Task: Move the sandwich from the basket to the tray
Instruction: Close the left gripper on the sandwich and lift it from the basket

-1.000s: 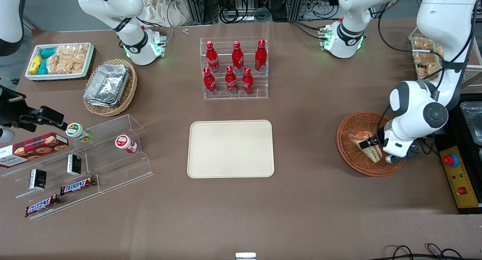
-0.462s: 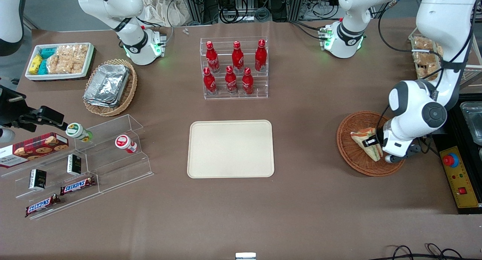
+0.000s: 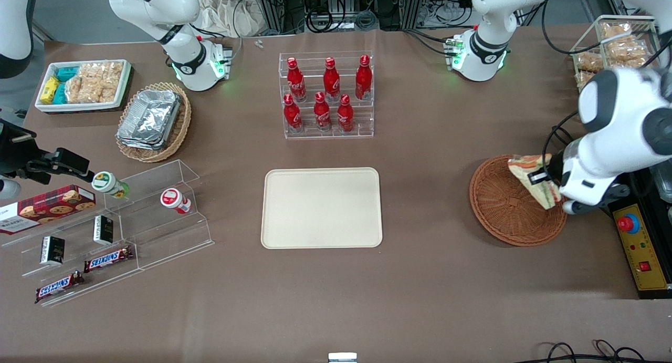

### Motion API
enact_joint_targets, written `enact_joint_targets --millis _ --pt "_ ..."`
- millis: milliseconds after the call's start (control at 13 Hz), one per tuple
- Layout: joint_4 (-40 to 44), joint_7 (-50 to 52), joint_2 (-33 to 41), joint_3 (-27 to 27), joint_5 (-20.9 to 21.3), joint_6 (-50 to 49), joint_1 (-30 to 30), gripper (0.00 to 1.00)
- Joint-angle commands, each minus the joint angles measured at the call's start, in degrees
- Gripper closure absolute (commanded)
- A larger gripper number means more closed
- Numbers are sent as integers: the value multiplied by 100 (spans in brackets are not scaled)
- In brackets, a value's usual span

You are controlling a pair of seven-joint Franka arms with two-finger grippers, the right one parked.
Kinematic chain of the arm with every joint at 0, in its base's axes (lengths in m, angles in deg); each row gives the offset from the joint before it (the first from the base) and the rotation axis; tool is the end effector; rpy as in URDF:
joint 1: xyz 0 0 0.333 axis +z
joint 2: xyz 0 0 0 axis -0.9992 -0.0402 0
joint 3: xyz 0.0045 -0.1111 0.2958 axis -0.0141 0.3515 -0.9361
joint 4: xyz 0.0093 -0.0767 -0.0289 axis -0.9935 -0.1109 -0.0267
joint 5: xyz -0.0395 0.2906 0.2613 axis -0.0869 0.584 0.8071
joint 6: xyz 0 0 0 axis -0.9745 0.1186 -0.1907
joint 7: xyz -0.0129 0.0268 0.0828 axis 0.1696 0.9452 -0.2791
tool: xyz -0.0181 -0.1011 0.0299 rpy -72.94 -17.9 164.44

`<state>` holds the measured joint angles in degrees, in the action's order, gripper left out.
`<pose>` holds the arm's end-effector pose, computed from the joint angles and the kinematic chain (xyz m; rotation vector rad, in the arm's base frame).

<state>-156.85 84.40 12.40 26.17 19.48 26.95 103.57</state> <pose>0.5831 -0.0458 0.4770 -3.0527 -0.4777 0.2331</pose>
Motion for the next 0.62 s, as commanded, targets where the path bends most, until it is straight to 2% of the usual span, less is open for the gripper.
enact_joint_targets --millis 0,231,385,538 --pt "943 -165 -164 357 -42 -875 4 100" --pt "962 -281 -199 1207 -50 -921 4 100" --pt "945 -211 -497 1875 -68 -694 -5 100" --pt "849 156 -952 2124 -42 -81 -397 100"
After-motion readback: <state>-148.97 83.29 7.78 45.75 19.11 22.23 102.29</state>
